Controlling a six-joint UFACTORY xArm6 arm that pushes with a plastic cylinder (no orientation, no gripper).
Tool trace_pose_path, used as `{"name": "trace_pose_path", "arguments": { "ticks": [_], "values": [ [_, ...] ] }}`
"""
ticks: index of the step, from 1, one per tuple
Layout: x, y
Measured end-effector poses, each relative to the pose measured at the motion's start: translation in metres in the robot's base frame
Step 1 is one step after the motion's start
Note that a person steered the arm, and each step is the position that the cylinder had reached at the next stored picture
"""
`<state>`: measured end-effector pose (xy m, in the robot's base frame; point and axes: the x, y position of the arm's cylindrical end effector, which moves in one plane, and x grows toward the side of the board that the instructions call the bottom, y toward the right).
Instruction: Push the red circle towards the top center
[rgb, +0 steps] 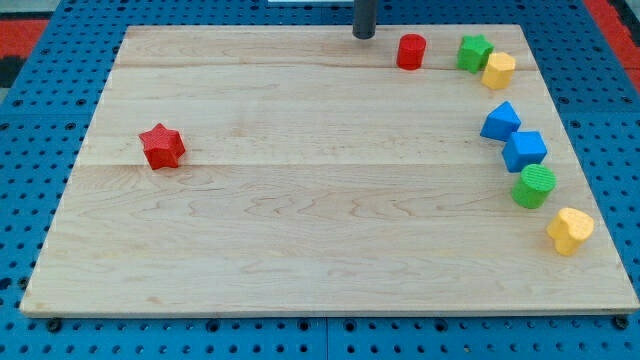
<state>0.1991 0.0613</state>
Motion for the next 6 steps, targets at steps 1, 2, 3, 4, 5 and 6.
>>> {"name": "trace_pose_path", "arguments": {
  "ticks": [1, 2, 3, 4, 5, 6],
  "values": [
    [0.000, 0.046],
    [0.000, 0.060],
    [0.004, 0.062],
    [0.026, 0.084],
    [0.028, 0.054],
    [0.035, -0.016]
  ]
}}
